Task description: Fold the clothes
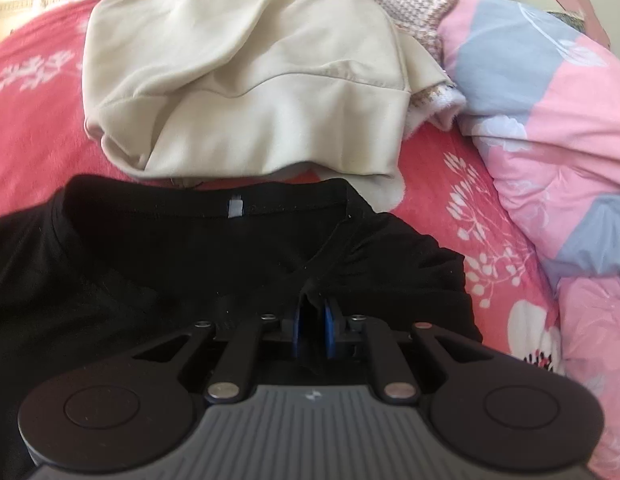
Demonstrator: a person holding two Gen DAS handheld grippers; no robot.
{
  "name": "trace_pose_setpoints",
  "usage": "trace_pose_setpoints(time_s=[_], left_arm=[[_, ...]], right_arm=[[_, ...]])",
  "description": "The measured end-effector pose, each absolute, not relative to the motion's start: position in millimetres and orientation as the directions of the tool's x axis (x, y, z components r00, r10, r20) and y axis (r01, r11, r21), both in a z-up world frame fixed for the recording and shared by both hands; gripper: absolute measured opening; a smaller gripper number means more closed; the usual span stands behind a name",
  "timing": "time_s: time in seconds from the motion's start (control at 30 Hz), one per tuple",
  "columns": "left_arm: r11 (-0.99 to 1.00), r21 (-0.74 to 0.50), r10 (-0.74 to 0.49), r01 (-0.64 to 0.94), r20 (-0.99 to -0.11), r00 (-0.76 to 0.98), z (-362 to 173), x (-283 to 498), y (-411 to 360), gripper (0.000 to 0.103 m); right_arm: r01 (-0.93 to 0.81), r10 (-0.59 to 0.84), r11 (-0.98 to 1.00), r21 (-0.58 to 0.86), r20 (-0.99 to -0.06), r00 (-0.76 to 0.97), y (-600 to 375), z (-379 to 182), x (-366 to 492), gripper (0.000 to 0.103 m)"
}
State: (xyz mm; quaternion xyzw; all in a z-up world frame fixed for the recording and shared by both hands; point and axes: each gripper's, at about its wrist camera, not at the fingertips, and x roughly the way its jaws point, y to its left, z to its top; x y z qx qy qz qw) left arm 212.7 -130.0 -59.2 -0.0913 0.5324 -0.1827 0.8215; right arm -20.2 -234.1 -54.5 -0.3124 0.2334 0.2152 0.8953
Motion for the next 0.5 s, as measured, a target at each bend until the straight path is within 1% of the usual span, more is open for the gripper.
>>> trace_pose_setpoints(time_s=[0.07,0.13,0.2,0.23,0.27,0.33,0.4,0.5], left_arm=[[0.916,-0.353,-0.4,0.19,-0.843,0.36,-62.2,213.0,-129.4,0.011],[0.917,-0.355,-0.398,0.183,-0.846,0.354,-64.9,213.1,-129.4,0.011],[0.918,-0.358,-0.396,0.171,-0.85,0.347,-67.3,213.6,-128.9,0.011],[0.917,-0.365,-0.398,0.16,-0.85,0.344,-68.0,214.0,-128.0,0.01],[0.913,-0.38,-0.408,0.147,-0.847,0.342,-67.4,214.3,-126.1,0.008],[0.901,-0.416,-0.432,0.122,-0.836,0.338,-64.0,214.2,-121.4,0.006],[0.88,-0.462,-0.47,0.109,-0.816,0.336,-56.4,211.9,-116.5,0.006],[0.869,-0.478,-0.493,0.129,-0.806,0.327,-46.0,204.1,-115.3,0.006]], right_arm=[[-0.538,0.235,0.692,-0.482,-0.554,0.799,-227.3,-59.0,-15.1,0.028],[-0.543,0.223,0.678,-0.495,-0.566,0.794,-222.0,-66.3,-6.4,0.029],[-0.539,0.205,0.704,-0.463,-0.594,0.778,-223.7,-73.9,7.3,0.026],[-0.535,0.203,0.726,-0.432,-0.608,0.767,-226.4,-76.2,14.4,0.021],[-0.527,0.213,0.759,-0.383,-0.618,0.757,-232.0,-75.1,19.9,0.006],[-0.489,0.228,0.818,-0.302,-0.611,0.758,-243.2,-65.2,26.3,0.005],[-0.464,0.231,0.839,-0.283,-0.587,0.776,-252.5,-48.1,22.0,0.005],[-0.463,0.246,0.843,-0.274,-0.568,0.785,-264.8,-19.6,6.2,0.005]])
